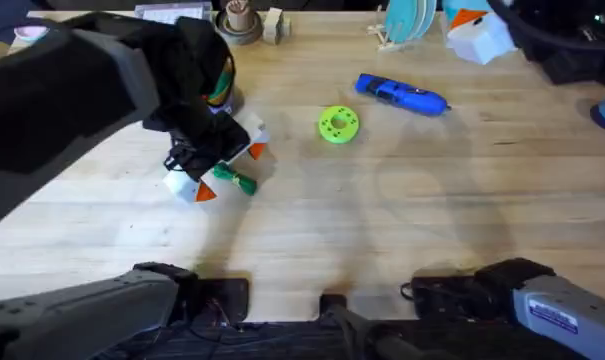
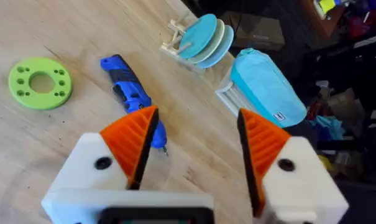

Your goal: Pick up the gripper from the table and insert it into the empty holder that is missing its gripper. Then pick up a screw, insert it into the mounting hole, and use the screwdriver to tighten it. Finally, clean up the table by picking up the vegetable and placing it into the bucket.

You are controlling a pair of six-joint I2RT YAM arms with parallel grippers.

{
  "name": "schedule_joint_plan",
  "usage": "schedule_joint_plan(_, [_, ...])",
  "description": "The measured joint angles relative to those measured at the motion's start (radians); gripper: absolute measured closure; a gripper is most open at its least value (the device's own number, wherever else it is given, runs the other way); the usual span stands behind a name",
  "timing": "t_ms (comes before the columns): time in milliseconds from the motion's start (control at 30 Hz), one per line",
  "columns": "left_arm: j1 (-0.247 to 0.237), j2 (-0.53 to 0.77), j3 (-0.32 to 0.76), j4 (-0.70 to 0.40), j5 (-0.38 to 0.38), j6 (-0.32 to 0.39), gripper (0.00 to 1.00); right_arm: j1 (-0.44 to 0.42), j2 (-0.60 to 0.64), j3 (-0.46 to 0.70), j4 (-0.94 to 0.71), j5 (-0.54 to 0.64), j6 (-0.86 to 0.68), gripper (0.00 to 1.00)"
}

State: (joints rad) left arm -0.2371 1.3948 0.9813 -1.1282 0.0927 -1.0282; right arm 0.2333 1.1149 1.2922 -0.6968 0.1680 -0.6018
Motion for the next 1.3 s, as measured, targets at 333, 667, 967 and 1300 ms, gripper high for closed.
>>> schedule_joint_plan(333, [-0.039,0.113,0.000,0.051,-0.102,-0.088,0.008,0.000,0.000,0.000,0.000,0.000,0.000,0.187])
schedule_joint_plan(667, [-0.039,0.190,0.000,0.113,-0.120,-0.105,0.064,0.000,0.000,0.000,0.000,0.000,0.000,0.185])
schedule_joint_plan(967, [-0.039,0.226,0.000,0.127,-0.120,-0.112,0.598,0.000,0.000,0.000,0.000,0.000,0.000,0.186])
schedule_joint_plan(1300, [-0.039,0.226,0.000,0.099,-0.119,-0.108,0.990,0.000,0.009,0.000,-0.007,0.000,0.000,0.186])
